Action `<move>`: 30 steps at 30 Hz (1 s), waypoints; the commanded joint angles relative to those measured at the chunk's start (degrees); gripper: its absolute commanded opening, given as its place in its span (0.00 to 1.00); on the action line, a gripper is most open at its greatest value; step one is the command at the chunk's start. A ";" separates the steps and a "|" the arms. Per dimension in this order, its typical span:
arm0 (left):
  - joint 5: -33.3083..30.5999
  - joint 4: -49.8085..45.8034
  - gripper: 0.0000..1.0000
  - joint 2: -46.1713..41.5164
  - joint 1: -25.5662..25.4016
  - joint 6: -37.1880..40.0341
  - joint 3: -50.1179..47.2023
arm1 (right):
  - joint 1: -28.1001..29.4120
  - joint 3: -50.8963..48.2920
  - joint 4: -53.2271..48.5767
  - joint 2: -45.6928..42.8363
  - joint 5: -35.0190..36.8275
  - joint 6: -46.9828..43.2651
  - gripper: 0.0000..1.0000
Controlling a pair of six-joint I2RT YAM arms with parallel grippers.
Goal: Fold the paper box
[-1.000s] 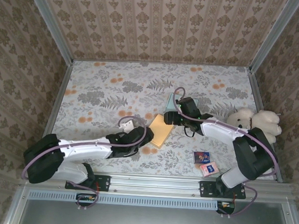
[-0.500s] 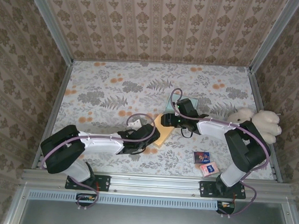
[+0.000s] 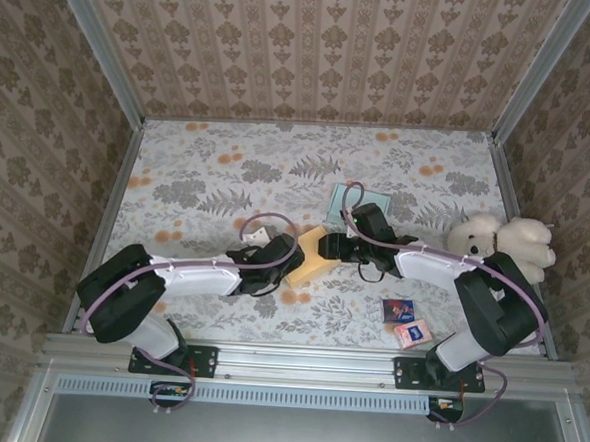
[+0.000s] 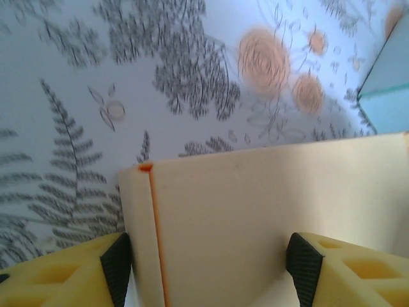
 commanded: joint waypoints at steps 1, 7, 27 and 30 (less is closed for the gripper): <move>0.53 -0.63 0.68 -2.55 1.34 3.66 3.59 | 3.00 0.20 0.58 -3.56 -2.33 2.38 0.59; -1.30 -3.24 0.68 -6.18 3.75 9.03 5.13 | 5.95 1.16 1.95 -5.69 2.70 4.96 0.58; -0.77 -3.20 0.67 -2.88 17.31 24.11 13.51 | 7.91 15.53 8.50 7.82 6.54 4.72 0.56; 1.77 -1.72 0.67 -0.28 19.98 25.21 14.79 | 7.91 18.64 8.56 10.89 6.96 4.24 0.56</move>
